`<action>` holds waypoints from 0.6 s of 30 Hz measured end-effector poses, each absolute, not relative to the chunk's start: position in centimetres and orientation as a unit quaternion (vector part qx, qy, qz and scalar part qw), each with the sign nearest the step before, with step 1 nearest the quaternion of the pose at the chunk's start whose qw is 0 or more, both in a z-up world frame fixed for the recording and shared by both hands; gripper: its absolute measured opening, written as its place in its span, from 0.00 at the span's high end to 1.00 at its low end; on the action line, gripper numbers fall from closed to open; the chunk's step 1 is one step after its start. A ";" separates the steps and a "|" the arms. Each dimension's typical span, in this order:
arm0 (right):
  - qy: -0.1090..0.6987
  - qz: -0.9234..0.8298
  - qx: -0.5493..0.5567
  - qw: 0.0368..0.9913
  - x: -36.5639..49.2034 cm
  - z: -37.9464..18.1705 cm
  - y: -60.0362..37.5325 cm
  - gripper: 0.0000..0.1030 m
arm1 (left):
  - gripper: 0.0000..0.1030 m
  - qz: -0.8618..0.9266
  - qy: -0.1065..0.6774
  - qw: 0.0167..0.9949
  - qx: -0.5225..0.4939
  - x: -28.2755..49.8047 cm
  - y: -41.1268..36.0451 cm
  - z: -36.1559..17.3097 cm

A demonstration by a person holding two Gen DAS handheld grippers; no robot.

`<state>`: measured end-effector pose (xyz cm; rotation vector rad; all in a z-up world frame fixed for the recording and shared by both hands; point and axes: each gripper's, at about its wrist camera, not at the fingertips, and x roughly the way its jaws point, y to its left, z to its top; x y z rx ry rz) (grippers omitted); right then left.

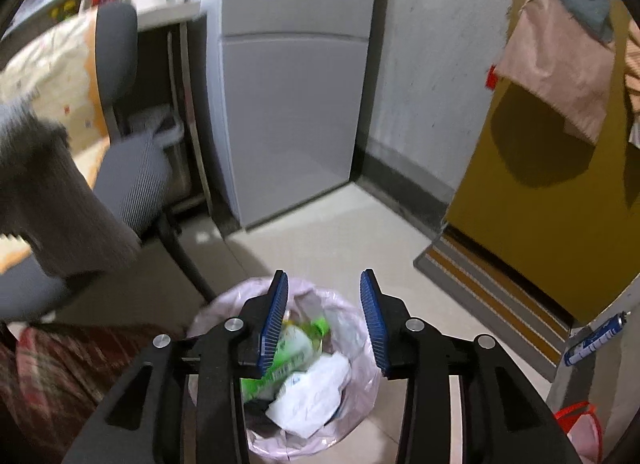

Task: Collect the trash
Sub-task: 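Carry the cloth and tissue over the bin and release both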

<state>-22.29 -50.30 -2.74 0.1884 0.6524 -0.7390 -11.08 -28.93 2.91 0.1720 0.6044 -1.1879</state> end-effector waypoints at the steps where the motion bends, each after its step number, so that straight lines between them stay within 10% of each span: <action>1: 0.305 -0.356 0.091 0.879 -22.7 -2.1 -50.4 0.56 | 0.88 -0.560 0.277 0.777 0.082 -11.7 -29.4 3.3; 18: 0.263 -0.389 0.123 0.874 -26.7 -0.5 -52.9 0.52 | 0.86 -0.617 0.347 0.688 0.160 -15.3 -39.6 -3.3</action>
